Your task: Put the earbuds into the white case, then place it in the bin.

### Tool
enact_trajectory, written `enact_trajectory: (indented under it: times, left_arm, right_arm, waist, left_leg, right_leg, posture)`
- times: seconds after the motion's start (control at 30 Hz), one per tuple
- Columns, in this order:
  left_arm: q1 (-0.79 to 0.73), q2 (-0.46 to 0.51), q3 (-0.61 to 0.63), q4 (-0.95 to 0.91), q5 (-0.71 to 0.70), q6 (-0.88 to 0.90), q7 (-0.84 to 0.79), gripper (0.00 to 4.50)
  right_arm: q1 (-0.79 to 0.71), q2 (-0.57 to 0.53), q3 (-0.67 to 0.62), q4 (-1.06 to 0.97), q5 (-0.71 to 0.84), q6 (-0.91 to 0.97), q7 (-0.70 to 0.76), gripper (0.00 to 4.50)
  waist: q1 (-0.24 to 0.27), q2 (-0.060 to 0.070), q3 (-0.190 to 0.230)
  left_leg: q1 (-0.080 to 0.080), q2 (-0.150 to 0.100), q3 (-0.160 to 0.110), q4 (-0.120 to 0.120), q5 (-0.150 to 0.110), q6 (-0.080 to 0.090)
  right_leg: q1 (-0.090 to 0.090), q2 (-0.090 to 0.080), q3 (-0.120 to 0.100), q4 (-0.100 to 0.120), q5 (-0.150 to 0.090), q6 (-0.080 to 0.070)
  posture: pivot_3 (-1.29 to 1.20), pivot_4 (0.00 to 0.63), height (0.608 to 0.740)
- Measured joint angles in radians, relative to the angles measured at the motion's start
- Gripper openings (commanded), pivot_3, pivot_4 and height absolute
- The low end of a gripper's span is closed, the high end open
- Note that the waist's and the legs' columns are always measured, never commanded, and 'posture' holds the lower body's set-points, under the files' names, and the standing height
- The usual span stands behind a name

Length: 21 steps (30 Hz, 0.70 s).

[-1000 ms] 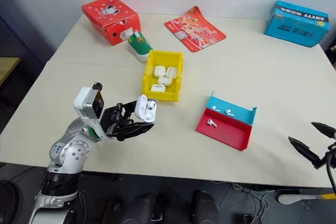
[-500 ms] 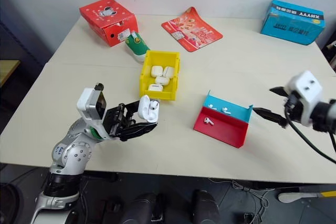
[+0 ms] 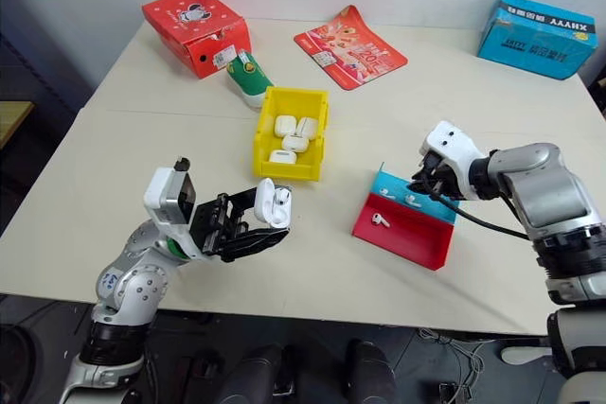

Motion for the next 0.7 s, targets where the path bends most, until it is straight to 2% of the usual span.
enact_trajectory:
  times: [0.7]
  left_arm:
    - [0.023, 0.0, -0.006, -0.017, 0.001, -0.005, 0.032, 2.82]
  right_arm:
    - [-0.026, 0.056, 0.028, 0.148, -0.122, -0.08, 0.076, 1.13]
  waist:
    - [-0.008, 0.0, 0.0]
  left_leg:
    - [0.0, 0.0, 0.0, 0.011, 0.0, 0.0]
  right_leg:
    - [0.0, -0.001, 0.001, 0.01, 0.0, 0.0]
  posture:
    - [0.0, 0.15, 0.74]
